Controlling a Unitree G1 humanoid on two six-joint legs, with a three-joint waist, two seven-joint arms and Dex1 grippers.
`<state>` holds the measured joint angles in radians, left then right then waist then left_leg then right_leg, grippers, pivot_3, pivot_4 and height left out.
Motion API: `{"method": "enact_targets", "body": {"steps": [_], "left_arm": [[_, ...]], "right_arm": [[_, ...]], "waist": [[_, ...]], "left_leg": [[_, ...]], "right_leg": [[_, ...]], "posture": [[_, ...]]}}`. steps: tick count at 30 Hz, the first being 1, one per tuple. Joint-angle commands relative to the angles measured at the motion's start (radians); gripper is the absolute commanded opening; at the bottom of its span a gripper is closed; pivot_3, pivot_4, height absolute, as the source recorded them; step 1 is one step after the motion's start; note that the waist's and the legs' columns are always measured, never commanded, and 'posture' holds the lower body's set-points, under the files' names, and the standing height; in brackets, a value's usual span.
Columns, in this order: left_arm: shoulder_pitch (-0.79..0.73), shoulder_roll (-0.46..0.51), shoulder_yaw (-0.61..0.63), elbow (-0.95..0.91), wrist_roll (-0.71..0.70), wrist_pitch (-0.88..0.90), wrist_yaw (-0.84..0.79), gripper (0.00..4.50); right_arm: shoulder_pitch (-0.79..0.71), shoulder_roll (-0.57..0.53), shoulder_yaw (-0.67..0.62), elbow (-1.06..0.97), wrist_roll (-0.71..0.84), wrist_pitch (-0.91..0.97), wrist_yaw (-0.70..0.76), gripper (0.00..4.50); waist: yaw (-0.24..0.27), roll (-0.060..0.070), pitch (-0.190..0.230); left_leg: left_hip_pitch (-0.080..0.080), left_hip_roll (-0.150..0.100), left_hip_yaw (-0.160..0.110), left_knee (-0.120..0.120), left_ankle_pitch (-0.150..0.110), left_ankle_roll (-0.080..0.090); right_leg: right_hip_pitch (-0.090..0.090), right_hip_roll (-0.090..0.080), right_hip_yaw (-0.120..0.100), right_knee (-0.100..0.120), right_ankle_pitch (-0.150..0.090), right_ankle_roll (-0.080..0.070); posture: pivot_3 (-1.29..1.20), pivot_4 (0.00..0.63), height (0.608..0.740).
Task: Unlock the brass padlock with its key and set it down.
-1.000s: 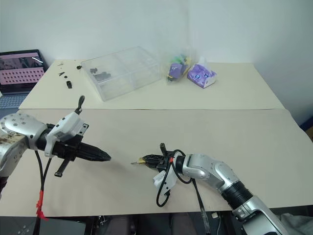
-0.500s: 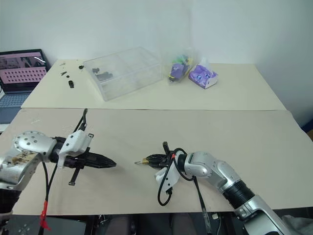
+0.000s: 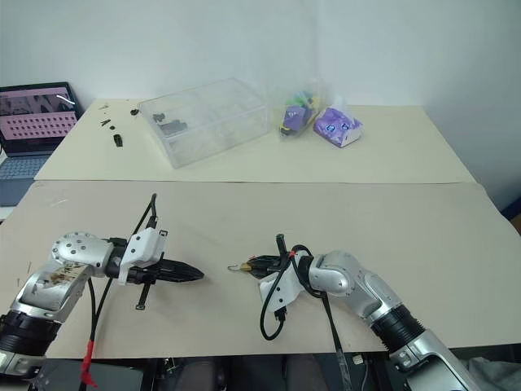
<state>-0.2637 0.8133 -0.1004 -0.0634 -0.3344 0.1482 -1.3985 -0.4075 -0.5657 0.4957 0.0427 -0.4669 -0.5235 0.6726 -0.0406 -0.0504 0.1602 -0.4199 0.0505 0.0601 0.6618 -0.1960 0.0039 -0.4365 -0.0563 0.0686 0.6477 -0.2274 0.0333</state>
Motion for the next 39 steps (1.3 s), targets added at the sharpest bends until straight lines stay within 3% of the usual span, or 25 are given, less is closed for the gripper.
{"method": "enact_targets", "body": {"steps": [1, 2, 4, 10, 19, 24, 29, 39], "left_arm": [[-0.019, -0.008, 0.004, -0.013, 0.003, -0.022, 0.013, 0.02], [-0.019, -0.009, 0.003, -0.015, 0.003, -0.022, 0.014, 0.02], [-0.019, -0.013, 0.000, -0.016, 0.006, -0.022, 0.018, 0.00], [-0.019, -0.015, -0.001, -0.012, 0.013, -0.025, 0.017, 0.00], [-0.035, -0.021, -0.002, 0.015, 0.018, -0.039, 0.010, 0.00], [-0.039, -0.036, -0.003, 0.020, 0.017, -0.040, 0.024, 0.00], [-0.007, -0.053, 0.018, -0.012, -0.004, -0.015, 0.066, 0.00], [0.060, -0.051, 0.049, -0.058, -0.018, 0.016, 0.124, 0.00]], "right_arm": [[-0.001, -0.007, -0.034, -0.042, 0.027, 0.008, 0.005, 0.09], [-0.001, -0.007, -0.034, -0.043, 0.027, 0.009, 0.005, 0.09], [0.002, 0.000, -0.041, -0.046, 0.056, 0.031, 0.017, 1.10], [0.005, -0.008, -0.036, -0.066, 0.066, 0.059, 0.044, 3.12], [0.065, -0.119, -0.075, -0.189, 0.314, 0.260, 0.305, 3.12], [0.127, -0.117, -0.154, -0.281, 0.503, 0.563, 0.355, 3.12], [0.175, 0.023, -0.342, -0.374, 0.738, 0.969, 0.176, 3.12], [0.335, 0.129, -0.347, -0.586, 0.755, 1.143, -0.036, 3.12]], "waist": [[0.000, 0.000, 0.000], [0.000, 0.000, 0.000], [0.000, 0.000, 0.000], [0.000, 0.000, 0.000], [0.007, 0.000, 0.000], [0.015, 0.000, 0.000], [0.018, 0.000, 0.000], [0.027, 0.000, 0.000]], "left_leg": [[0.000, 0.000, 0.000, 0.000, 0.000, 0.000], [0.000, 0.000, 0.000, 0.000, 0.000, 0.000], [0.000, 0.000, 0.000, 0.000, 0.000, 0.000], [0.000, 0.000, 0.000, 0.000, 0.000, 0.000], [0.000, 0.000, 0.000, 0.000, 0.000, 0.000], [0.001, 0.000, 0.000, 0.000, 0.000, 0.000], [0.001, 0.001, 0.000, 0.000, 0.000, 0.000], [-0.001, 0.000, 0.000, 0.000, 0.000, 0.000]], "right_leg": [[0.000, 0.000, 0.000, 0.000, 0.000, 0.000], [0.000, 0.000, 0.000, 0.000, 0.000, 0.000], [0.000, 0.000, 0.000, 0.000, 0.000, 0.000], [0.000, 0.000, 0.000, 0.000, 0.000, 0.000], [0.001, 0.000, 0.000, 0.000, 0.000, 0.000], [0.001, 0.000, 0.000, 0.000, 0.000, 0.000], [0.000, 0.000, 0.000, 0.000, 0.001, -0.001], [0.000, -0.001, -0.001, -0.001, 0.000, 0.002]], "posture": [[0.00, 0.150, 0.740], [0.00, 0.150, 0.740], [0.00, 0.150, 0.740], [0.00, 0.150, 0.740], [0.00, 0.150, 0.740], [0.00, 0.150, 0.740], [0.00, 0.150, 0.740], [0.00, 0.150, 0.740]]}}
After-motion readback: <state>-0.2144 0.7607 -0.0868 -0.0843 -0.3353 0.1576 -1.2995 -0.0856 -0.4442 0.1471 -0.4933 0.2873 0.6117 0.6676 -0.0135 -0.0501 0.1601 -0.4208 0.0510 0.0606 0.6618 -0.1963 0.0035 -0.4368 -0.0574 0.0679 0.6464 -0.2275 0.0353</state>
